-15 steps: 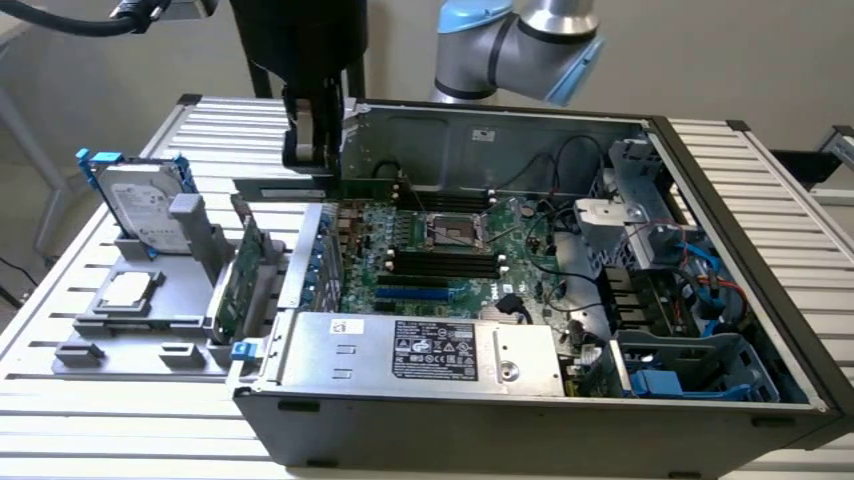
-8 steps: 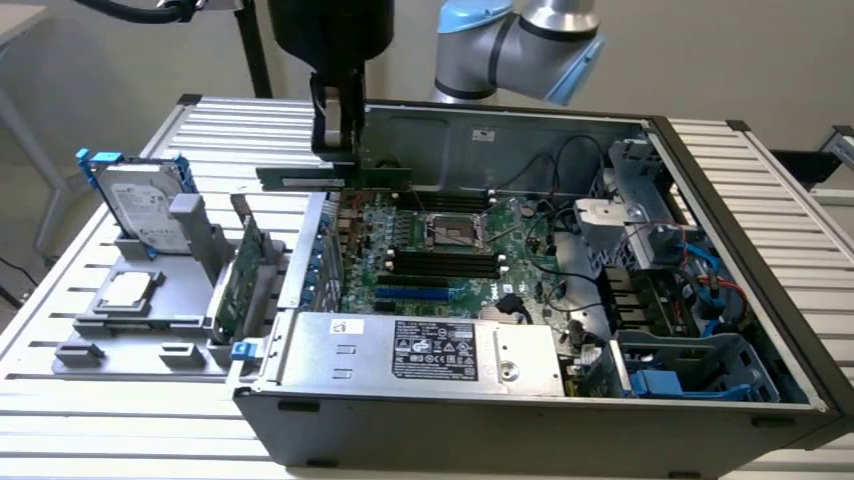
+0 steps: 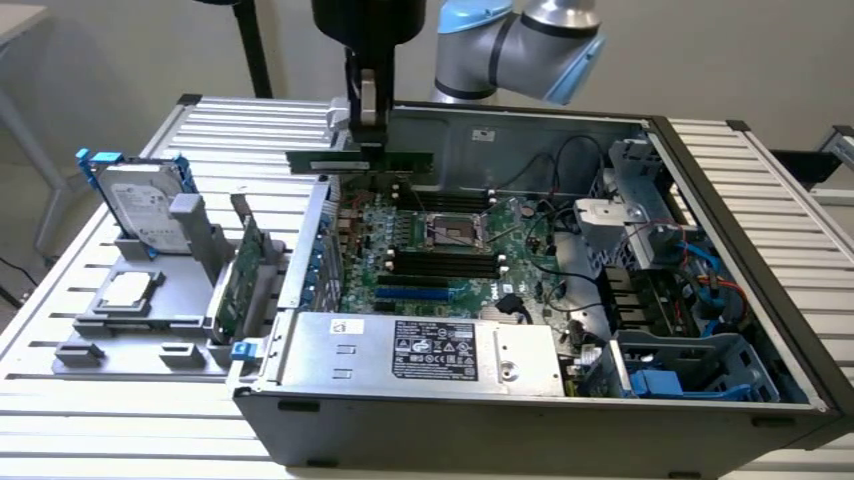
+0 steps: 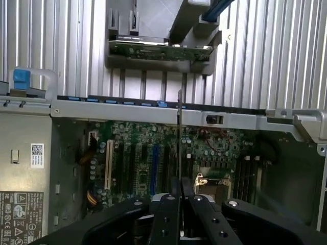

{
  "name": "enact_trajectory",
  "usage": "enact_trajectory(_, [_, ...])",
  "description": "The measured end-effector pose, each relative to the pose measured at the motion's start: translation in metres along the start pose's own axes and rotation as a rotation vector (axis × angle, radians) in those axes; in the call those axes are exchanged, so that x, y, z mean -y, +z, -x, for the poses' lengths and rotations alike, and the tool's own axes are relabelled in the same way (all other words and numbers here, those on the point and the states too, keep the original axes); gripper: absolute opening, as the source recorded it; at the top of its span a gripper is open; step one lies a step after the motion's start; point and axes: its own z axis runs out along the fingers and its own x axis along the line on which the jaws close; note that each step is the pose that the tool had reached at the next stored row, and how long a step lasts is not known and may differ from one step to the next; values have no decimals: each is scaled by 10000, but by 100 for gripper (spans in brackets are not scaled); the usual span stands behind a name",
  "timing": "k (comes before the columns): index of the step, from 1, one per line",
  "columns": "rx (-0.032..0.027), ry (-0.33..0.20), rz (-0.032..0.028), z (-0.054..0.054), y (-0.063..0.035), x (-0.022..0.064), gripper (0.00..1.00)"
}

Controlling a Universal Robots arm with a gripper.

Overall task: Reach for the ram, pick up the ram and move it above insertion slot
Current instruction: 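Pick up the ram and move it above insertion slot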

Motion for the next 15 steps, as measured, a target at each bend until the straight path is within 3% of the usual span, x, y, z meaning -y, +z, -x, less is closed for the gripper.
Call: enact_trajectory(15, [0, -1, -1, 362, 66, 424, 12])
